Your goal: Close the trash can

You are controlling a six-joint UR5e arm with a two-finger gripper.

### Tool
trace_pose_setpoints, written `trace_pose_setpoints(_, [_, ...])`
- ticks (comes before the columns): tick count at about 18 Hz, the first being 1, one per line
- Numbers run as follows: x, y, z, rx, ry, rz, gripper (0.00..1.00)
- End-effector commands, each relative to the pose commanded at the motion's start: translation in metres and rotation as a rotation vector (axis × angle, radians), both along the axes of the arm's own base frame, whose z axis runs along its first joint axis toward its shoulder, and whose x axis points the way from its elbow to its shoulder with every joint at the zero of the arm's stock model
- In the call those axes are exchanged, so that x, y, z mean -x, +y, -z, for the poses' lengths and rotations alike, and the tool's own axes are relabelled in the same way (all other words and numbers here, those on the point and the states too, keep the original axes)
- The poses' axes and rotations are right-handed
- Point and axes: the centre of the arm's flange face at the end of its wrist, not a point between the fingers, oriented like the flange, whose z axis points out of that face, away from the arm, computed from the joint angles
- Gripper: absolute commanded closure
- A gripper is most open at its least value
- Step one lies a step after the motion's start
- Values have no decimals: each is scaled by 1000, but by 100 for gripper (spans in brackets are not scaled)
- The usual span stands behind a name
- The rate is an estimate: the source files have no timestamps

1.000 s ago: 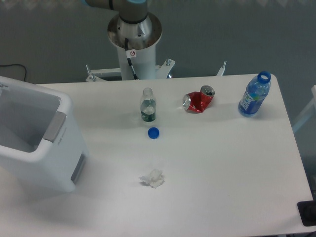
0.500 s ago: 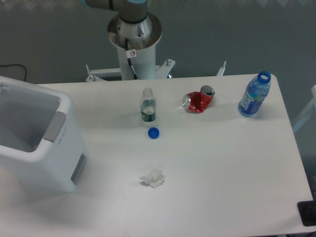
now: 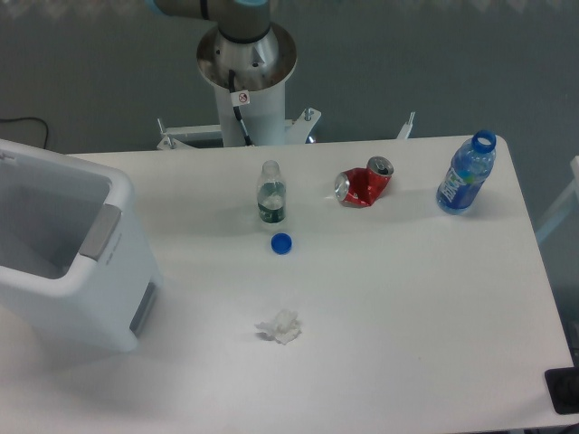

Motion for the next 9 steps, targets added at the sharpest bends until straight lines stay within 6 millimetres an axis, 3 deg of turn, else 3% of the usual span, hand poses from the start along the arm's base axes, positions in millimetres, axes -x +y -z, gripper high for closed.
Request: trace_pose_setpoints(9, [33,1,16,29,-10,-58,97])
